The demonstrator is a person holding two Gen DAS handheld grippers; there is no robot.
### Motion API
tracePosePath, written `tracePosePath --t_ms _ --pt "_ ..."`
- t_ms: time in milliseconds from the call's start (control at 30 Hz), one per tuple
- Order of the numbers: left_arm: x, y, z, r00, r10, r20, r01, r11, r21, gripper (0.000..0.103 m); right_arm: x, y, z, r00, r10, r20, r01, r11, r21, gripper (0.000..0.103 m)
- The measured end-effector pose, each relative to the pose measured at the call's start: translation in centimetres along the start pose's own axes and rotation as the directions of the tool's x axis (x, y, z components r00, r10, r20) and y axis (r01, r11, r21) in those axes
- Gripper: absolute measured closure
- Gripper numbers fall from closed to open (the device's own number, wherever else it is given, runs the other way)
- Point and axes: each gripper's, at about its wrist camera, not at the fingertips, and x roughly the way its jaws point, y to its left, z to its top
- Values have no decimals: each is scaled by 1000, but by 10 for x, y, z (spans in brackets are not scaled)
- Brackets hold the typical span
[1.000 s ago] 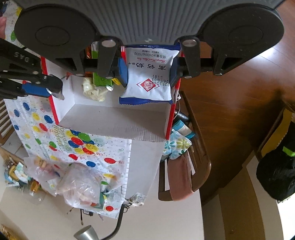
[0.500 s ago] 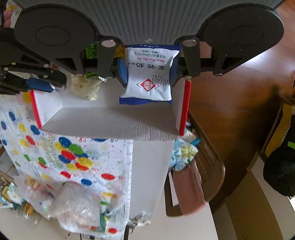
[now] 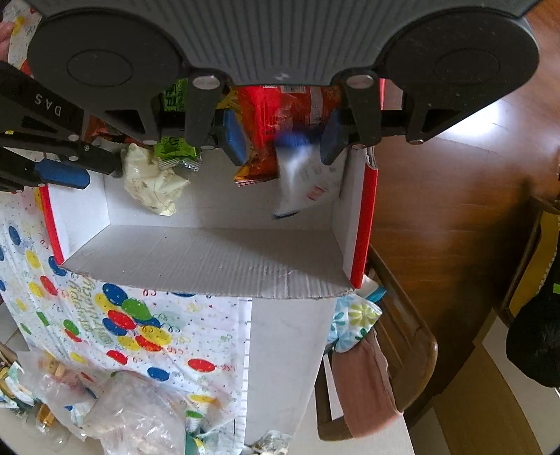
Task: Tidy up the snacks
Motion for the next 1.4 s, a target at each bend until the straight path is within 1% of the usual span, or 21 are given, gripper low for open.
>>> tracePosePath --t_ms 67,133,200,233,300,400,500,700,767,833,900,1000,1067,1133,1167,1267,1400 --pt "-6 1 -2 1000 -11 19 11 1000 0 56 -1 -1 1 1000 4 6 -4 1000 9 73" --pt "-14 1 -4 999 -17 44 17 1000 0 51 -3 -2 0 1000 5 11 -5 1000 19 73" --pt "-23 1 -8 997 -22 74 22 1000 -1 49 -8 -3 0 1000 12 22 -13 1000 27 72" --pt "-27 1 -10 996 -25 87 25 1000 -2 46 -11 -3 0 999 17 28 -18 999 29 71" --pt "-35 2 -14 993 -34 112 35 999 -7 43 -17 -2 -1 999 24 42 -25 999 31 70" --pt "-47 2 -20 989 -46 143 48 999 -7 42 -28 0 -4 997 46 63 -48 998 35 65" --pt "-60 0 -27 983 -57 176 58 998 2 36 -40 3 -8 994 67 81 -70 997 33 61" --pt "-80 -4 -41 972 -69 225 68 998 15 35 -65 9 -17 987 100 125 -104 994 28 51" --pt "-86 -4 -45 968 -68 243 66 998 17 34 -73 10 -20 983 112 143 -117 993 31 44" --pt "-93 -3 -49 962 -71 264 69 997 18 33 -80 11 -24 980 115 161 -122 992 31 39" --pt "-99 -3 -55 956 -72 285 69 997 22 33 -87 11 -27 977 120 175 -127 991 30 37" --pt "-107 -3 -62 947 -75 313 71 997 24 32 -94 11 -32 972 130 194 -139 990 35 30" --pt "-112 -3 -69 941 -75 331 70 997 28 31 -100 11 -36 968 134 214 -145 989 34 25" --pt "-117 -3 -75 935 -74 346 69 997 28 27 -106 12 -39 962 144 233 -155 987 31 22" --pt "-118 -3 -78 933 -73 351 69 997 26 27 -109 13 -41 959 146 244 -157 987 28 20" --pt "-121 -3 -86 929 -76 362 74 997 18 26 -118 15 -48 951 140 275 -151 988 22 17" --pt "-123 -3 -96 924 -86 374 86 996 17 23 -127 16 -54 939 145 312 -161 987 24 16"
